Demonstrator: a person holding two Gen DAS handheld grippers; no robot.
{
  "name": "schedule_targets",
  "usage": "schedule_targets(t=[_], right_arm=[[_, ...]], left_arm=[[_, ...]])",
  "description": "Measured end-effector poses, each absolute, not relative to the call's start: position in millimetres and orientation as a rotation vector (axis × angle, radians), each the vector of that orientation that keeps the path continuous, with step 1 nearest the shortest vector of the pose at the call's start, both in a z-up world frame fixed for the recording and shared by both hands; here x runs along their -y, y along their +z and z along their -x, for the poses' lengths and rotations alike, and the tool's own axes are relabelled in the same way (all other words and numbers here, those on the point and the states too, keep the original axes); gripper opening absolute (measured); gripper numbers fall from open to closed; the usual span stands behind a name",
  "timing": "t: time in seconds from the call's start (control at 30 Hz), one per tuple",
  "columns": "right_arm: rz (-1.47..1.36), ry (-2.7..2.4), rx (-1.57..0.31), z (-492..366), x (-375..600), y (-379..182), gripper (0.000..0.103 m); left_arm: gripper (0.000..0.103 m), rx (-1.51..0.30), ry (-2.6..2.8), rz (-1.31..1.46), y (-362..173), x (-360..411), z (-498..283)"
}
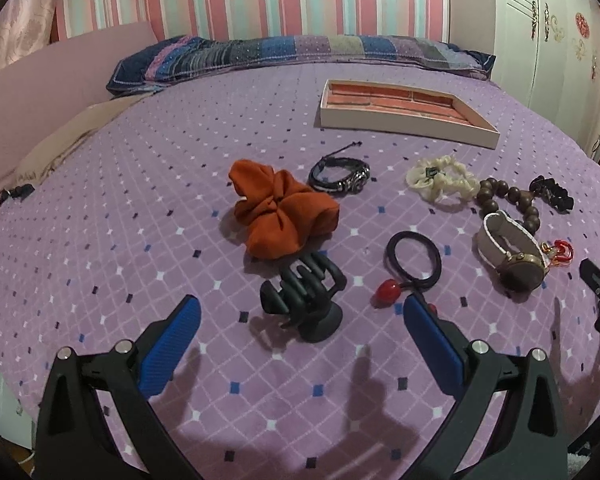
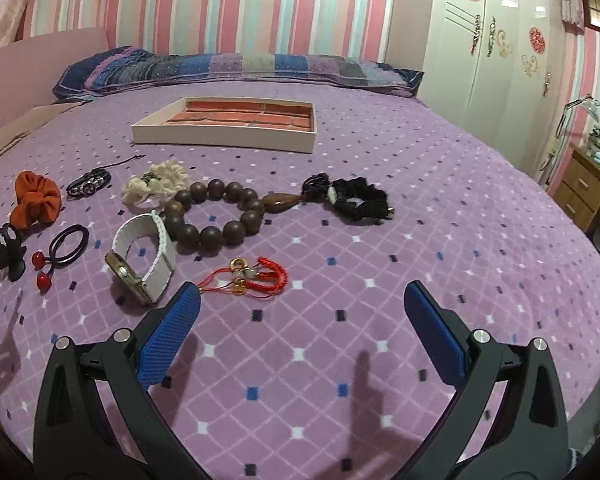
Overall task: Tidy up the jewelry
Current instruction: 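Lower the right tool onto the red string charm while the left tool approaches the black claw clip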
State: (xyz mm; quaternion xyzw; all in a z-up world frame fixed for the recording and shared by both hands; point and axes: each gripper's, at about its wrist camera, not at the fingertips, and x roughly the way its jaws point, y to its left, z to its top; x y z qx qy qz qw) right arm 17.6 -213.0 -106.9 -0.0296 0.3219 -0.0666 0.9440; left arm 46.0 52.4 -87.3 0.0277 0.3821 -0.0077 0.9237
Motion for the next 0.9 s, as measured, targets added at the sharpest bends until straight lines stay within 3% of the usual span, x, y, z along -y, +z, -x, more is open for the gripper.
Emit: schedule_targets(t=[0.67,0.9], right_arm=[[0.034,-0.105,-0.695,-46.5,207.3,-129.2,0.087],[0.037,-0.095,-0.72,-57.4,203.0,-133.9,0.079]], left_arm=[[0.098,-0.838,-0.008,-0.006,-107.3,-61.8,-67.9],[0.088,-0.861,-0.014,0.014,-112.0,-66.0,-72.9]])
